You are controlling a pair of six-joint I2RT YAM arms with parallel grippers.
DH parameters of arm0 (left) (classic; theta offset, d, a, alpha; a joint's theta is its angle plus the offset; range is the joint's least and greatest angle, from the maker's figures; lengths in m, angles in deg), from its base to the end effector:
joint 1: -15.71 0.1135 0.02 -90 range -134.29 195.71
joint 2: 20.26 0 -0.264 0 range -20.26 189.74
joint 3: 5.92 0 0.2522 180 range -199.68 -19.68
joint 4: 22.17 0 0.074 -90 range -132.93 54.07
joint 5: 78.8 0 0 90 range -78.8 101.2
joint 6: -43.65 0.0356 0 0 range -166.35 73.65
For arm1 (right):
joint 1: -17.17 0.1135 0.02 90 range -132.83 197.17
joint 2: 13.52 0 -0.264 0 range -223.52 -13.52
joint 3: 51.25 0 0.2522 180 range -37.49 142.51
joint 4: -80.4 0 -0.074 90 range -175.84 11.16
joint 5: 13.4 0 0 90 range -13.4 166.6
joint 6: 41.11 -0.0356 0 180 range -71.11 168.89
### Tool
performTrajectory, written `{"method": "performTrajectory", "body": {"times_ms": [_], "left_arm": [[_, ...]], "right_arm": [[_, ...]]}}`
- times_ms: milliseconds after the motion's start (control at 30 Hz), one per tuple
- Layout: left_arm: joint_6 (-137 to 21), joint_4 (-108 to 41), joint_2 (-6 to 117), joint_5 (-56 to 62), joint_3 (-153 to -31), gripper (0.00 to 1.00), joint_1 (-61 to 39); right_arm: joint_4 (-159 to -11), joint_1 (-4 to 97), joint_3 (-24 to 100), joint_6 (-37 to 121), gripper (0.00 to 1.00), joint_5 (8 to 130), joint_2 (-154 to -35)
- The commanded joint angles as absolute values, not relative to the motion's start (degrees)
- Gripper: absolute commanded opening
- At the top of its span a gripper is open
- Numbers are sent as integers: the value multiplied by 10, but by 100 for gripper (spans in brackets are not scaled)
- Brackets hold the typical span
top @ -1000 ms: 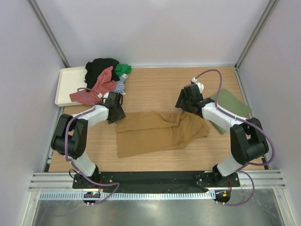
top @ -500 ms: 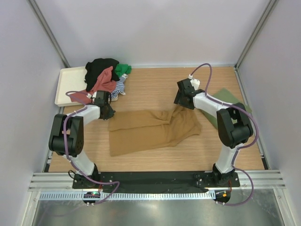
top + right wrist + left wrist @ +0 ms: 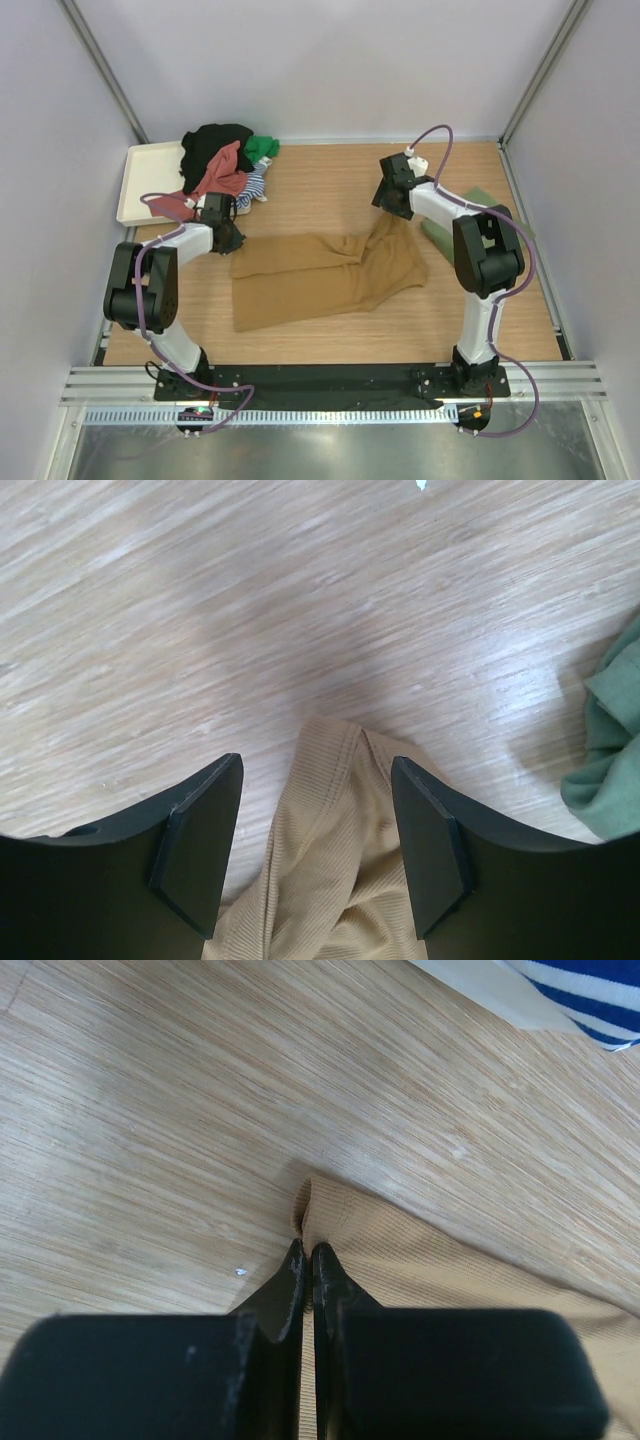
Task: Fold and stack the tank tops
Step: Fold the tank top
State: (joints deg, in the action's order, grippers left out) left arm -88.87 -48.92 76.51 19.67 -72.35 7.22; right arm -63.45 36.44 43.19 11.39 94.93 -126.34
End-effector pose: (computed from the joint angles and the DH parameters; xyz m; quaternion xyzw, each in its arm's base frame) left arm 0.3253 -0.0433 0.1566 -0.2999 0.9084 -0.0577 0.2855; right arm 0.4042 0.1295 0.1895 0.1969 0.9208 0.0095 0.3367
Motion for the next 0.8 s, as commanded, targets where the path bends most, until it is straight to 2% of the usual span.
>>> {"method": "performTrajectory", "body": {"times_ms": [0,133,233,333,367,400,467,767], "left_arm": [[-876,-499,756,187,-709,0,72],[-875,-498,755,186,-710,0,72],[-874,-500,756,187,-710,0,72],[-873,-500,758,188,-711,0,73],[-873,-501,757,188,-711,0,72],[-872,-501,757,188,-711,0,72],[-872,-503,755,189,-711,0,72],[-872,-505,755,201,-712,0,72]], "right_arm": [[-639,362,451,100,66,941,-1271],[-644,361,450,93,64,930,-1291],[-651,356,449,91,58,917,-1301],[-652,355,445,91,44,916,-1307],[-651,353,443,90,27,922,-1304],[-652,350,438,89,19,929,-1300],[-652,346,431,89,10,957,-1287],[-692,310,345,83,11,1059,-1164]]}}
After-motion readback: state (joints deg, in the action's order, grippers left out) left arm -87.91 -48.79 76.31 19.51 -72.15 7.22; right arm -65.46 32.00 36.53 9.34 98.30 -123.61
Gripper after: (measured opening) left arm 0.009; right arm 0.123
